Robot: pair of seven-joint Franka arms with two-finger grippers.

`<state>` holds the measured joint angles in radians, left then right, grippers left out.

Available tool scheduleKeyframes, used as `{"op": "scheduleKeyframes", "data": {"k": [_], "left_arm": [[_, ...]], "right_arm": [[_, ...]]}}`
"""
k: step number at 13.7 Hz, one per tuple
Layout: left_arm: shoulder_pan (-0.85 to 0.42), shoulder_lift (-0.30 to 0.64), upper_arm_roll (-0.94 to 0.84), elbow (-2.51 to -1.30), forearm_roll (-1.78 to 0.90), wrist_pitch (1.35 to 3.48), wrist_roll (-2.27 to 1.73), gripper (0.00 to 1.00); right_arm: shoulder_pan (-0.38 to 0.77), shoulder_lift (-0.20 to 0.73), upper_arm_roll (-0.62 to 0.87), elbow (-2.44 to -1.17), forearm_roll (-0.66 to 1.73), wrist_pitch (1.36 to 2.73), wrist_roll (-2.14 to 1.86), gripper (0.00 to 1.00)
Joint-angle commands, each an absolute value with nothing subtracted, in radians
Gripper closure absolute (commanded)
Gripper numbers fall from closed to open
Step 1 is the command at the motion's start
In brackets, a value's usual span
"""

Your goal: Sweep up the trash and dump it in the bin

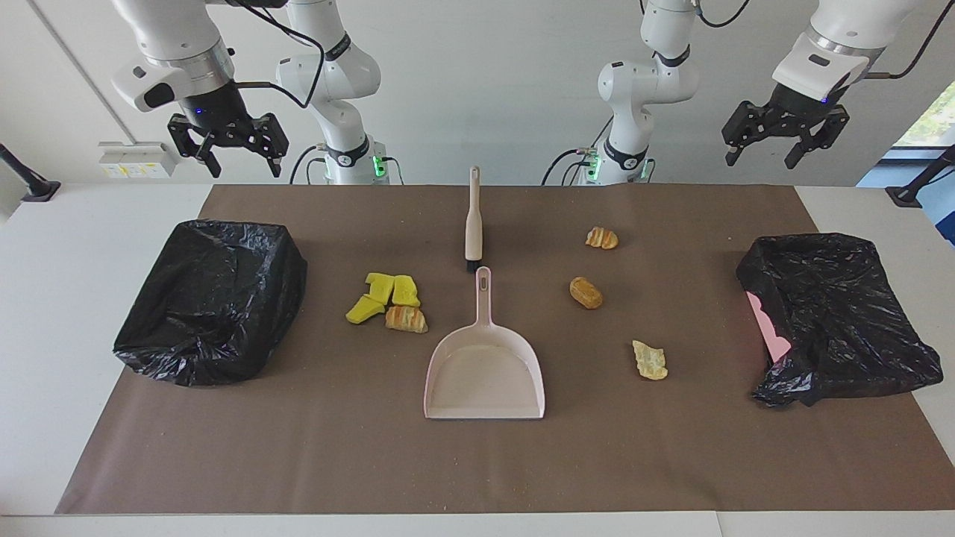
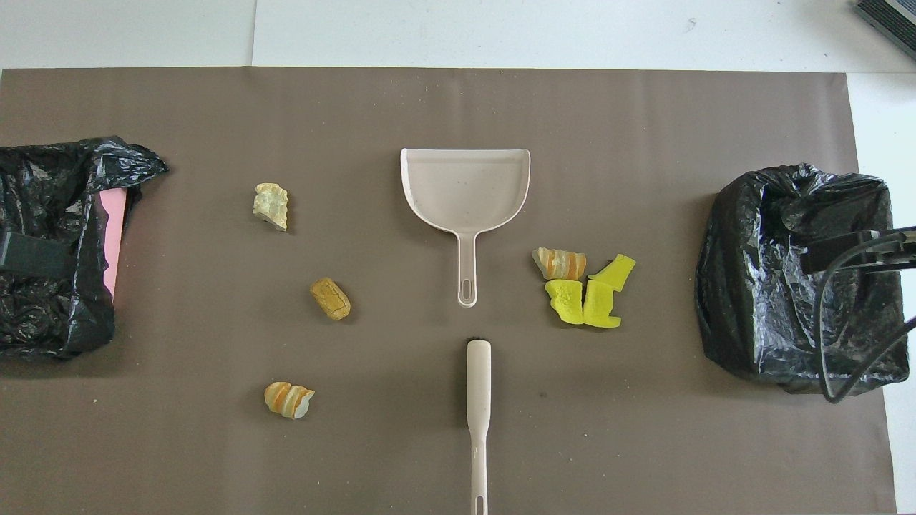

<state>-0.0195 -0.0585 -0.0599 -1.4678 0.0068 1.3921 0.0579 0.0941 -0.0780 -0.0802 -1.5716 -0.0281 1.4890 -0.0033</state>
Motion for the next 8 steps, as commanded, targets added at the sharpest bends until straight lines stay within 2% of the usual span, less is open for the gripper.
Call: {"op": "scheduleKeyframes", "data": {"k": [1,8], "left_arm": [[-0.008,-0.075,-0.057,-1.485,0.003,1.376,0.051,0.0],[-0.008,-0.074,-0.058,-1.483,0.005,1.385,0.048,0.0]], "right_arm": [[0.081,-0.091,-0.077,-1.578,-0.023,1.48,-0.032,0.0],[0.081,-0.092,-0.077,-1.578,-0.023,1.48,-0.032,0.0]]}}
